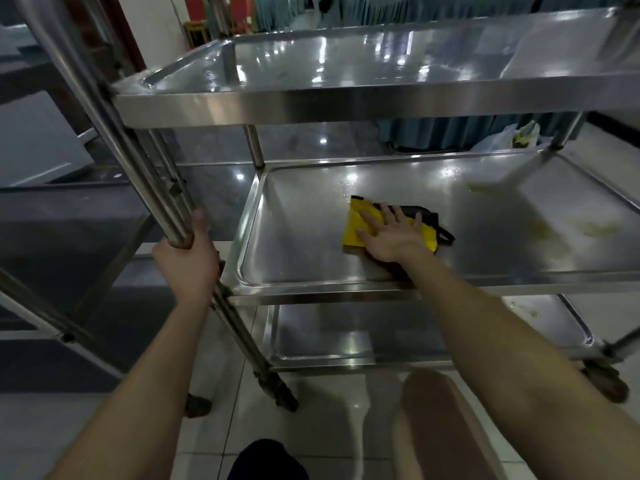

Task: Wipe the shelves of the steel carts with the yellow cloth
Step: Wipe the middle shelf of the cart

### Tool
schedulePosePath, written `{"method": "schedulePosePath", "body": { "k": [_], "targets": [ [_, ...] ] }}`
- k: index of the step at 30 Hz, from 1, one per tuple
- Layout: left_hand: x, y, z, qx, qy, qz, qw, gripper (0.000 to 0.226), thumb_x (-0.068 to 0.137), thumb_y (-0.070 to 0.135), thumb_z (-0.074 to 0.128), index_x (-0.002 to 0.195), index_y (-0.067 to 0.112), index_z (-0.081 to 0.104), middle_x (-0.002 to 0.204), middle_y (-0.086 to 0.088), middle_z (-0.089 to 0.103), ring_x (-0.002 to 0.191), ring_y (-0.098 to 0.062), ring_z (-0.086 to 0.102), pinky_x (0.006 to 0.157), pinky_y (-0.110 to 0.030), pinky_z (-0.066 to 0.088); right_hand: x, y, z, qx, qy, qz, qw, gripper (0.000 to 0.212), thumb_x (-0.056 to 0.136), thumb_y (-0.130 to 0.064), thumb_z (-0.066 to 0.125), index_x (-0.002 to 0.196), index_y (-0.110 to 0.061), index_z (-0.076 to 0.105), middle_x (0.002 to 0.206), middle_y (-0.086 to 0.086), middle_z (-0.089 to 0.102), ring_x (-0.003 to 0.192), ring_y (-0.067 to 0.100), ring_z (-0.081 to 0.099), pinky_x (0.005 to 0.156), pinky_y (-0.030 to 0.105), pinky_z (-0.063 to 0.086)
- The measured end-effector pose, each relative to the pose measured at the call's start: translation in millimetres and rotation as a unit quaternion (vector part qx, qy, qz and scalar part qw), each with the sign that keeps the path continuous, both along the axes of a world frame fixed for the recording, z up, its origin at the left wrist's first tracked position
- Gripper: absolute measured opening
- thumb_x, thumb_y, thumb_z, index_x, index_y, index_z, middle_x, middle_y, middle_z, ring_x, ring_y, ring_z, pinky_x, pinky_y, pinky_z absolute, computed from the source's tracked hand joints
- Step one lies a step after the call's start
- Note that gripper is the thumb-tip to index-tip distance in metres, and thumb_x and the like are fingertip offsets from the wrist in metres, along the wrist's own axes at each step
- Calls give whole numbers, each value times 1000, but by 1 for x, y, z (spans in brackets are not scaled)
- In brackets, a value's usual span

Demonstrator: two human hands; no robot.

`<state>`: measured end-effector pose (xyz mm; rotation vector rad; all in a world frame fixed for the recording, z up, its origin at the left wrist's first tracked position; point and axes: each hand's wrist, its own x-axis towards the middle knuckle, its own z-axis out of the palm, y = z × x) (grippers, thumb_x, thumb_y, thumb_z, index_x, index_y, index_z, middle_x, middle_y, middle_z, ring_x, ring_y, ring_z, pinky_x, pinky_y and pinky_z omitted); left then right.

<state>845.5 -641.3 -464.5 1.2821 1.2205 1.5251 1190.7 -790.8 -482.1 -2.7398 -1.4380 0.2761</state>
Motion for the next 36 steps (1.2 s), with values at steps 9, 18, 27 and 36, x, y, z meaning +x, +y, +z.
{"method": "schedulePosePath", "body": {
  "k": [9, 18, 27, 36],
  "targets": [
    [0, 13, -5, -6, 10, 26, 1000, 58, 86, 69, 77, 61, 24, 49, 57, -16, 49, 52, -22, 55, 46, -53, 53, -196, 82, -12, 37, -2, 190, 981, 67, 105, -65, 16, 169, -46, 12, 181, 1, 0, 166, 30, -4, 124, 74, -8],
    [-3, 8, 2, -8, 27, -6, 1000, 62, 86, 69, 76, 62, 21, 46, 61, -31, 51, 47, -27, 56, 40, -51, 48, -109, -4, -7, 25, 12, 151, 988, 64, 105, -72, 19, 166, -56, 8, 180, -9, -3, 166, 21, -6, 128, 67, -6],
    [0, 8, -3, -8, -4, -19, 1000, 53, 87, 66, 78, 57, 30, 53, 52, -11, 48, 43, -25, 54, 42, -37, 47, 19, -56, -7, -6, -2, -64, 998, 71, 100, -79, 14, 166, -55, 7, 181, -2, -3, 166, 30, -3, 125, 74, -3],
    [3, 12, -6, 13, 9, 1, 1000, 39, 86, 53, 73, 55, 37, 54, 59, -13, 45, 55, -27, 52, 52, -56, 52, -153, 137, 3, 12, -3, 105, 994, 70, 105, -69, 15, 170, -46, 6, 181, 4, -6, 166, 35, -8, 122, 77, -8]
  ]
}}
